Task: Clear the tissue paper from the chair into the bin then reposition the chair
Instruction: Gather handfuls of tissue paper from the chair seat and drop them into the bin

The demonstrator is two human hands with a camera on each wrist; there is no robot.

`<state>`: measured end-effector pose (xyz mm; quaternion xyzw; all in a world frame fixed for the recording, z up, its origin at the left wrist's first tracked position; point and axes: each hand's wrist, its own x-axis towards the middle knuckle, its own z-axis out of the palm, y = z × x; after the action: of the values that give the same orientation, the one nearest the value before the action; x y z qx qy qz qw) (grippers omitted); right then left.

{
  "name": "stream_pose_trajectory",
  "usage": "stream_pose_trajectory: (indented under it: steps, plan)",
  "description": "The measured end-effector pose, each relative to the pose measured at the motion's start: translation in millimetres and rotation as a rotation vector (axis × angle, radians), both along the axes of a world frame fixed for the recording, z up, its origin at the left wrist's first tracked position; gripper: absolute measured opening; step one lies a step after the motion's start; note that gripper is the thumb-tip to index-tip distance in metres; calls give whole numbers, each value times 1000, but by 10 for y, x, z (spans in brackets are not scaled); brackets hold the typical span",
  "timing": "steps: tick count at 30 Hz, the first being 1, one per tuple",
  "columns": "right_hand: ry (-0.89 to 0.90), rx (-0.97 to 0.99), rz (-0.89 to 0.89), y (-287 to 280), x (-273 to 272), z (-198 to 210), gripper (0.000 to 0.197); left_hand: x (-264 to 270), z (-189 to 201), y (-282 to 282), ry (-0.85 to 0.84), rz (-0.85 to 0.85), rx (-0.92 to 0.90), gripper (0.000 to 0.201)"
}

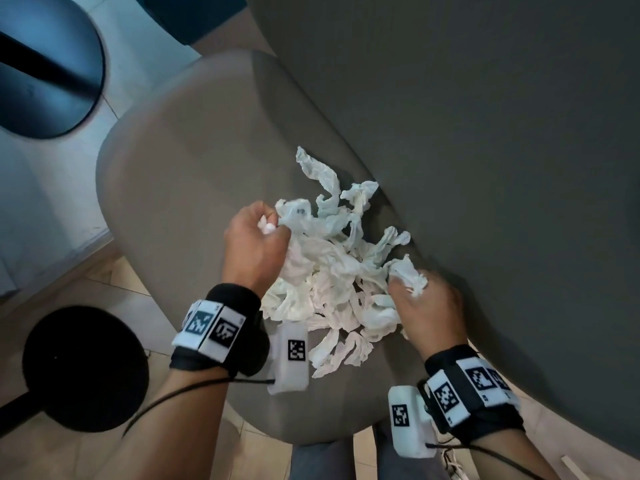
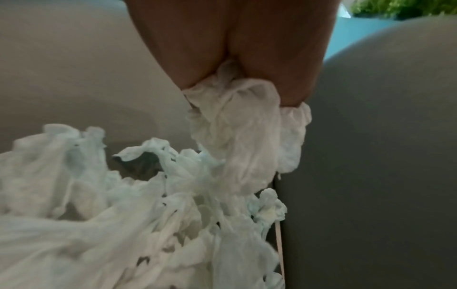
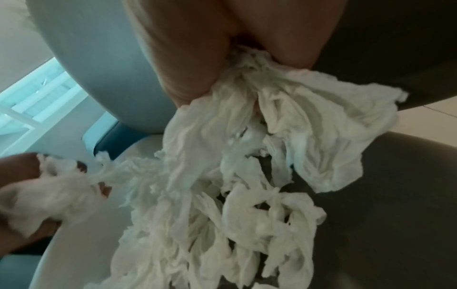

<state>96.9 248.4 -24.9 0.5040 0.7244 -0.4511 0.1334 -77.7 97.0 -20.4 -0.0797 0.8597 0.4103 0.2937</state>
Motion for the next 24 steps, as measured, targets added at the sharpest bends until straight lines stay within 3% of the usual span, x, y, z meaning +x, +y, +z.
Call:
stream_pose_trajectory:
  steps: [4,7,12,14,20,24]
  plan:
    - [12,-24,-58,36,81,144,7,191,125,-186,-37,68,62,33]
    - [53,6,-77,58,121,230,15,320,228,-277,-87,186,114,37]
    - [74,37,-38,46,130,336,25,514,423,-406,-90,272,156,21]
    - [96,53,-22,25,105,368,19,576,450,-467,-77,277,148,16]
    - [178,-68,-1,-67,-60,525,22,775,530,-666,-64,313,130,31]
    - [226,-150,55,-149,-166,562,11,870,543,-788,-71,363,154,40]
